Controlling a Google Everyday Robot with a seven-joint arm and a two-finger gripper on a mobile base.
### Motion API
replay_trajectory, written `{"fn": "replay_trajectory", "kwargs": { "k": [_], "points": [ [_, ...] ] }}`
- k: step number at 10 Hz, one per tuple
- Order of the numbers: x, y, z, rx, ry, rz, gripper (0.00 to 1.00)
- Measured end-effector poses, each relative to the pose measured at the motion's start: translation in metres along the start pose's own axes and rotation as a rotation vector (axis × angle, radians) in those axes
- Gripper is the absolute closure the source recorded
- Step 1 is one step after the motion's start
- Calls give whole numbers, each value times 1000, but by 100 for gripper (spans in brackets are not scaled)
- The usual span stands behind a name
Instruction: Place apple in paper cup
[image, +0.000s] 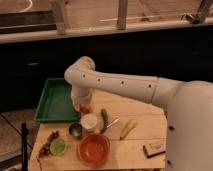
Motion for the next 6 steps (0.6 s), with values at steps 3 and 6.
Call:
{"fn": "replay_trajectory", "kwargs": {
  "k": [3, 6],
  "points": [
    [-11, 0, -3, 2, -31, -16, 95],
    [-20, 1, -6, -2, -52, -28, 94]
  ]
}}
